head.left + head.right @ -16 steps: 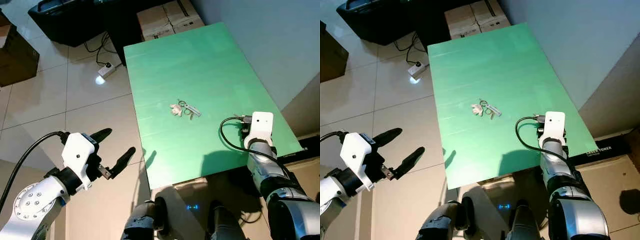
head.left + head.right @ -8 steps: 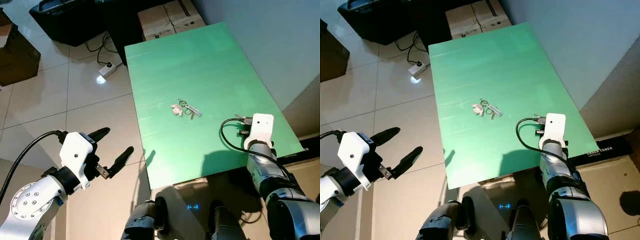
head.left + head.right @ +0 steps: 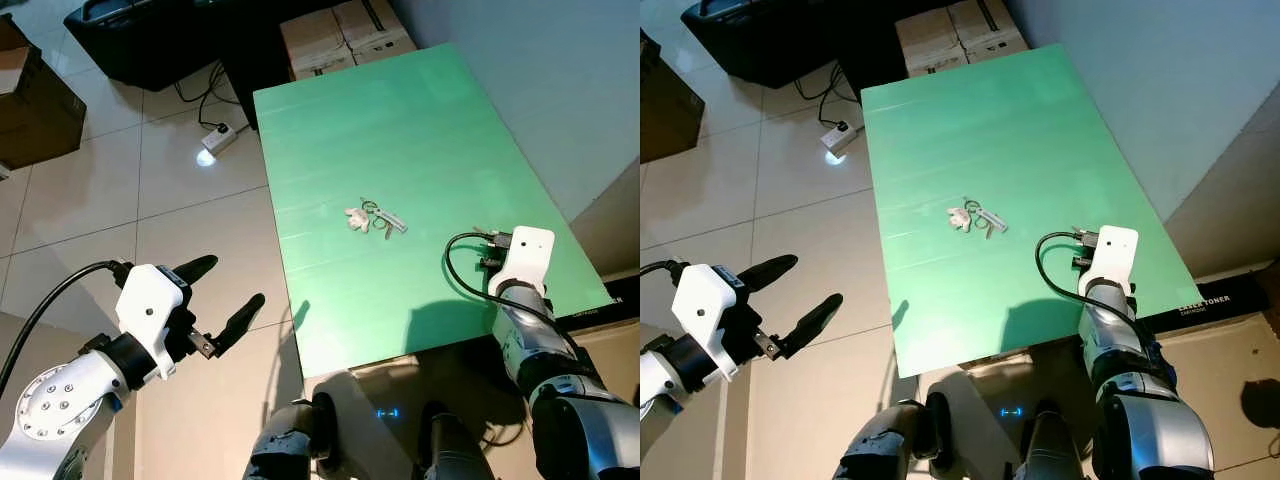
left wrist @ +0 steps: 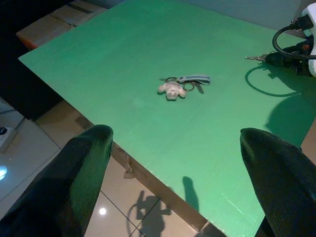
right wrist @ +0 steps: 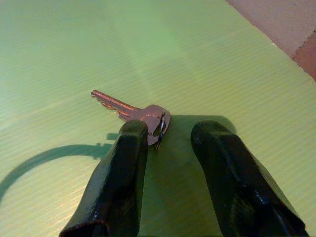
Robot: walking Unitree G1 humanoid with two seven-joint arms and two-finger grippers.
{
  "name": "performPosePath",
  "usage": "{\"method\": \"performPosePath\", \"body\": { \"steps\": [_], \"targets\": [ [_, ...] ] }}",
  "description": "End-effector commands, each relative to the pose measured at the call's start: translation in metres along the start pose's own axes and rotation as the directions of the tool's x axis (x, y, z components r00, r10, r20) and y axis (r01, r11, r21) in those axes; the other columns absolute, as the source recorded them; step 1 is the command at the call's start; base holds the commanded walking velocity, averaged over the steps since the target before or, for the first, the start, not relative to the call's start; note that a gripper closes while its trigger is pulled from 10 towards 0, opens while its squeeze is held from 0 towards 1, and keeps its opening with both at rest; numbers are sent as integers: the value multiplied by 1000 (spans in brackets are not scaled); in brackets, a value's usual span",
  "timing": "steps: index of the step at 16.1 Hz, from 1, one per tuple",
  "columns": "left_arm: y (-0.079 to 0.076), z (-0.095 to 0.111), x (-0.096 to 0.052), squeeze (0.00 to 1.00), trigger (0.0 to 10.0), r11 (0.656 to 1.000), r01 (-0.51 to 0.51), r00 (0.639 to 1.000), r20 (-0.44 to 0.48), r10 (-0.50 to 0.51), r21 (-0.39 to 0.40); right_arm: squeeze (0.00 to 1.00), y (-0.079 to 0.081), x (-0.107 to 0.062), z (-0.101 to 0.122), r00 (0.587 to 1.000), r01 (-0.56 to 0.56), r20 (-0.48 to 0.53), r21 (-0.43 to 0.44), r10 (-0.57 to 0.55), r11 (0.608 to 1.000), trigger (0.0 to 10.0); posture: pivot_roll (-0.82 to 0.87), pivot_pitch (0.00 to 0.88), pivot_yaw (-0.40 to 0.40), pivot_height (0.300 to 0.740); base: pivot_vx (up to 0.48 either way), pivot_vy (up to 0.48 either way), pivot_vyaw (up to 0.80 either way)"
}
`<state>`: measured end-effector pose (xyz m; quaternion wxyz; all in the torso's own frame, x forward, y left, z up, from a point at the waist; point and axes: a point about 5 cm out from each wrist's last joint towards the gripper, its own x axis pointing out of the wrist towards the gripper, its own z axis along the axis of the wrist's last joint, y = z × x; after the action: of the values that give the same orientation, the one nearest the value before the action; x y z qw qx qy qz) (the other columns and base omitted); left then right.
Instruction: Hang keys on a hook
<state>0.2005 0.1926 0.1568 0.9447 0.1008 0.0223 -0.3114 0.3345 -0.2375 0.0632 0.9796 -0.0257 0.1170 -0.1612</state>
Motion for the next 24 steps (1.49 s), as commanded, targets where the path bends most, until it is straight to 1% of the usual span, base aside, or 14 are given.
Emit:
{"method": "performPosePath", "body": {
  "steps": [1,3,4,12,18,20,21,22,23,24],
  "targets": [
    [4,-2,-6,0,10000,1000,-12,1000,-16,12,4,0,4,-2,-5,1000,-13,-20,31,13,999,6902,251,287,224,740,0,0,0],
    [5,-2,-6,0,10000,1000,-15,1000,-16,15,4,0,2,-1,-5,1000,-10,-21,34,11,999,431,254,287,222,740,0,0,0],
    [5,-2,-6,0,10000,1000,-17,1000,-17,17,5,0,1,-2,-6,1000,-12,-22,34,13,999,0,253,284,222,740,0,0,0],
    [5,-1,-7,0,10000,1000,-21,1000,-15,21,10,0,-3,-2,-9,999,-7,-39,44,9,999,0,246,273,222,740,0,0,0],
    [-1,0,-8,0,10000,999,34,999,-9,-34,-23,0,-2,-3,-11,999,-11,-44,52,13,999,0,240,268,223,740,0,0,0],
    [-5,2,-9,0,10000,996,71,998,2,-71,-49,0,-3,-3,-11,999,-10,-42,52,13,999,0,238,267,223,740,0,0,0],
    [-15,8,-13,0,10000,979,173,985,24,-171,-111,0,-4,-4,-11,999,-9,-42,52,11,999,0,236,265,223,740,0,0,0],
    [-23,11,-17,0,10000,958,256,967,23,-256,-128,0,-4,-4,-12,999,-9,-41,51,11,999,0,236,264,223,740,0,0,0],
    [-26,12,-18,0,10000,948,295,955,12,-295,-122,0,-4,-4,-12,999,-10,-40,51,12,999,0,236,265,223,740,0,0,0],
    [-27,12,-18,0,10000,944,308,951,8,-310,-117,0,-4,-4,-12,999,-10,-40,51,12,999,0,236,265,223,740,0,0,0]
  ]
}}
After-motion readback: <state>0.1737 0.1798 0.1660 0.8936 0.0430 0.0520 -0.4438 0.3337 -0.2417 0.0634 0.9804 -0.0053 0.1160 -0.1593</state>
